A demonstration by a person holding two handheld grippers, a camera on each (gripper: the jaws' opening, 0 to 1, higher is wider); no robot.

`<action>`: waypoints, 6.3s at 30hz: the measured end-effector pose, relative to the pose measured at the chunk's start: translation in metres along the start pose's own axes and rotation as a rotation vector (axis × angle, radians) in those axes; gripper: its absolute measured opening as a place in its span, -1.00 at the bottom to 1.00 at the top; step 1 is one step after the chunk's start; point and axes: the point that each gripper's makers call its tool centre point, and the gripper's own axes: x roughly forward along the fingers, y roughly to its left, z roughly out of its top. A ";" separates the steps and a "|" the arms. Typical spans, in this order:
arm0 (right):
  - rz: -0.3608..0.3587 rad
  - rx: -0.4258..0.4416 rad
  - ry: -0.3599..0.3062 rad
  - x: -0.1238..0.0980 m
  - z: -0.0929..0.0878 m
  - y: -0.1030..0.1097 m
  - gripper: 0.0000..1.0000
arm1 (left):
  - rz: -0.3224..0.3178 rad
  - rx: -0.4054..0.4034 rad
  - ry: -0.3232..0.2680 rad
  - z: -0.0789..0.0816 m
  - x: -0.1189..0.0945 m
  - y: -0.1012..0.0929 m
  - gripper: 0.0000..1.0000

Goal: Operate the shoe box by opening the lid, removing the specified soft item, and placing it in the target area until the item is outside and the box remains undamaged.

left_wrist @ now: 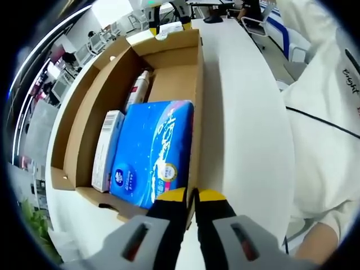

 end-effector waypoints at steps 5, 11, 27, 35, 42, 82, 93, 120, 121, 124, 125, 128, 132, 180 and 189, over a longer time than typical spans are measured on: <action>-0.040 0.043 -0.067 -0.029 0.015 -0.006 0.07 | 0.000 -0.004 0.002 0.000 0.000 0.000 -0.90; -0.046 0.064 -0.192 -0.056 0.045 -0.009 0.06 | 0.001 -0.020 0.002 0.000 0.001 0.000 -0.90; -0.057 0.030 -0.323 -0.085 0.082 -0.005 0.04 | -0.009 -0.008 -0.001 0.001 0.001 0.000 -0.91; -0.060 -0.003 -0.552 -0.104 0.135 -0.005 0.06 | -0.001 -0.001 -0.012 0.001 0.001 -0.001 -0.91; -0.065 0.021 -0.696 -0.105 0.161 -0.011 0.12 | 0.007 -0.006 -0.032 0.002 0.000 0.000 -0.90; -0.270 0.030 -0.509 -0.041 0.189 -0.033 -0.42 | 0.003 -0.037 -0.039 0.003 0.000 0.000 -0.89; -0.243 0.118 -0.372 -0.012 0.175 -0.035 -0.48 | 0.008 -0.034 -0.046 0.003 -0.001 0.000 -0.89; -0.277 0.106 -0.134 0.042 0.146 -0.035 -0.48 | 0.013 -0.022 -0.053 0.003 -0.001 0.000 -0.89; -0.289 0.085 -0.129 0.043 0.146 -0.037 -0.51 | 0.013 -0.021 -0.053 0.003 -0.001 0.000 -0.89; -0.279 0.094 -0.132 0.046 0.146 -0.037 -0.52 | 0.015 -0.020 -0.062 0.004 -0.001 0.000 -0.89; -0.272 0.131 -0.139 0.047 0.146 -0.036 -0.55 | 0.016 -0.019 -0.062 0.004 -0.001 0.000 -0.89; -0.249 0.146 -0.139 0.047 0.145 -0.039 -0.57 | 0.017 -0.019 -0.061 0.004 -0.001 0.000 -0.89; -0.174 0.187 -0.154 0.043 0.149 -0.027 -0.60 | 0.015 -0.020 -0.053 0.004 0.000 0.000 -0.89; -0.217 0.278 -0.371 -0.050 0.214 -0.039 -0.64 | 0.027 0.005 -0.035 0.003 0.000 0.001 -0.88; -0.279 0.285 -0.509 -0.049 0.223 -0.054 -0.62 | 0.027 0.007 -0.039 0.003 0.000 0.000 -0.88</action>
